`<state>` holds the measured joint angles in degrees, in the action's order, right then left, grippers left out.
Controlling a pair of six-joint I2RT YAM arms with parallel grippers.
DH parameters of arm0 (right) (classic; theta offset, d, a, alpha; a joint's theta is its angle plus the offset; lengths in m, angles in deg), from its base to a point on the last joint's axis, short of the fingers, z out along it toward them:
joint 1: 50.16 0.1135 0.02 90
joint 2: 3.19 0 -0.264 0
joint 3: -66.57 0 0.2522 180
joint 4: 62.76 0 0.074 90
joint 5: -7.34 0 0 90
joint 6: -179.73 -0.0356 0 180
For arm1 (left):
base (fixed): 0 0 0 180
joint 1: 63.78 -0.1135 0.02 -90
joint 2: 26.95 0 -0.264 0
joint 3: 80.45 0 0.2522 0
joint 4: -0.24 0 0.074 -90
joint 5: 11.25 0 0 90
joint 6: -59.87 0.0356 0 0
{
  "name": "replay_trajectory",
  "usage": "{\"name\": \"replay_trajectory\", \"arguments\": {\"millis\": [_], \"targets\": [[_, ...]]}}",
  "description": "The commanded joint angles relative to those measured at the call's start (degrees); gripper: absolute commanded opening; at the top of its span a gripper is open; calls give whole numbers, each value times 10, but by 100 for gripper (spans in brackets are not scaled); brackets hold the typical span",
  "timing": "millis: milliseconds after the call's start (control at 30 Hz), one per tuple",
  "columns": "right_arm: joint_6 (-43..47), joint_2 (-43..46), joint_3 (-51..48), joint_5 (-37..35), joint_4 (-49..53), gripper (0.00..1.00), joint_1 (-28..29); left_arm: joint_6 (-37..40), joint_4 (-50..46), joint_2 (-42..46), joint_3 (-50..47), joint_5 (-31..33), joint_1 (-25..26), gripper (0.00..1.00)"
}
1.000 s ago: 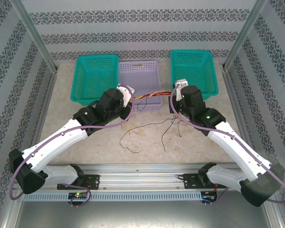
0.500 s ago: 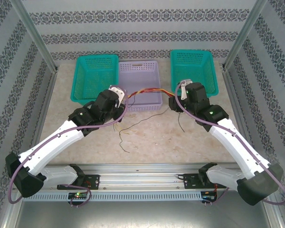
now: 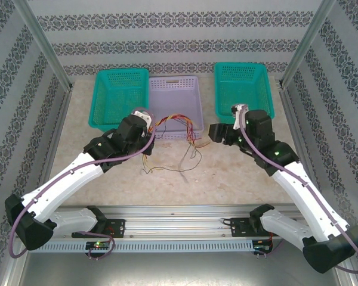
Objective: Untangle the cables
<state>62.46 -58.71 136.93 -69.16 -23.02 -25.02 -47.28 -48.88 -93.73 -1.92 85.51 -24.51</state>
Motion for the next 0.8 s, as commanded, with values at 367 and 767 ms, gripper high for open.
{"name": "replay_trajectory", "arguments": {"millis": [367, 767], "targets": [[-46, 22, -101, -1, -104, 75, 164, -43, 57, 12, -23, -15, -4, 0], [3, 18, -216, -68, -226, 74, 284, -76, 83, -25, 12, 11, -4, 0]]}}
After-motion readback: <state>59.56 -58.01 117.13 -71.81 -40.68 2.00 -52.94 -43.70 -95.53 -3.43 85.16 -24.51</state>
